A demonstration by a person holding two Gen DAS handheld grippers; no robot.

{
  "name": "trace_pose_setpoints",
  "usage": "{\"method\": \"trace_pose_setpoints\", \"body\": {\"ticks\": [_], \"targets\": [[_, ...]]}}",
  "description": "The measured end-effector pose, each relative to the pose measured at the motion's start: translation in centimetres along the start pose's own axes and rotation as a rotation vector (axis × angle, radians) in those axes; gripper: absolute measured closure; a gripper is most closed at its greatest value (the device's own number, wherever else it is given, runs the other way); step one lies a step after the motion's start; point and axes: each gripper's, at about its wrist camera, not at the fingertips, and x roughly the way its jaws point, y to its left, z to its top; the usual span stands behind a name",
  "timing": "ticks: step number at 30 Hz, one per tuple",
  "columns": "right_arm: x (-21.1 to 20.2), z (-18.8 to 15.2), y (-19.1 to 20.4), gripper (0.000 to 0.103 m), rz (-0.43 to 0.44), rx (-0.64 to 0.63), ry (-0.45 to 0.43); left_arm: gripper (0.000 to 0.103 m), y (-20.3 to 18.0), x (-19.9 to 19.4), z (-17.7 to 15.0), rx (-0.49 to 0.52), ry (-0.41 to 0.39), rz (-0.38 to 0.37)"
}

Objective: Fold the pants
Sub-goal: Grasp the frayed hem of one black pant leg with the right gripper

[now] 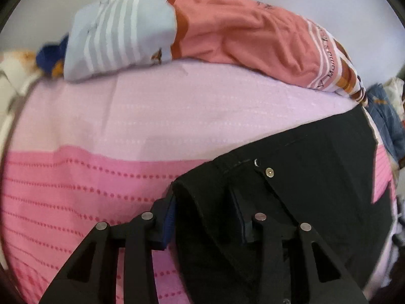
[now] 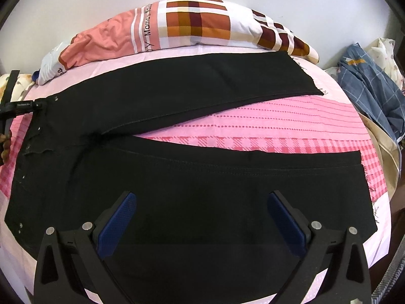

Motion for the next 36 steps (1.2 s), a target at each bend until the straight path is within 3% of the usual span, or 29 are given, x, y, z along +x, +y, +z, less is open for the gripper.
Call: {"method": "trace_pose_setpoints", "body": {"ticks": [5, 8, 11, 14, 16, 20, 23, 26, 28, 30, 32, 36], "targets": [[-0.2, 0.6, 0.4, 0.0, -0.001, -0.014, -0.011, 0.084, -0.5, -2.4, -0.9, -0.048, -0.086, -0.033], [-0.5, 2.3, 0.4, 0.0, 0.048, -0.013, -0.035, 0.085, -1.8, -5.4, -2.1, -0.062, -0.177, -0.051], [-0.1, 5.4, -0.1, 0.0, 0.255, 0.045, -0.024, 0.085, -3.3, -8.5, -3.5, -0.085, -0.259, -0.072], [2.8, 9.8, -1.1, 0.0, 0.56, 0.201, 0.083, 0.085, -5.4, -11.2, -5.3, -0.072, -0.316, -0.085], [5.1, 12.1, -1.1, 0.003, 0.683, 0.276, 0.156, 0.085, -6.7, -12.8, -6.7, -0.06, -0.351, -0.109], [10.2, 16.7, -0.4, 0.024, 0.79, 0.35, 0.259, 0.085, -9.1, -15.5, -9.9, -0.048, -0.405, -0.146], [14.2, 18.3, 0.1, 0.03, 0.865, 0.465, 0.352, 0.085, -10.5, -16.6, -12.1, -0.051, -0.415, -0.157], [16.4, 19.2, 0.4, 0.035, 0.838, 0.525, 0.378, 0.085, -11.3, -16.7, -13.7, -0.085, -0.4, -0.178], [17.7, 19.6, 0.6, 0.049, 0.835, 0.57, 0.412, 0.085, -11.9, -16.6, -14.5, -0.097, -0.389, -0.181], [18.2, 20.1, 1.1, 0.097, 0.777, 0.535, 0.411, 0.085, -12.3, -16.5, -15.0, -0.111, -0.379, -0.19], [18.2, 20.2, 1.2, 0.097, 0.729, 0.51, 0.387, 0.085, -12.6, -16.4, -15.3, -0.125, -0.366, -0.195], [15.5, 18.8, 1.2, 0.098, 0.729, 0.477, 0.289, 0.085, -12.5, -16.5, -15.4, -0.14, -0.357, -0.173]]}}
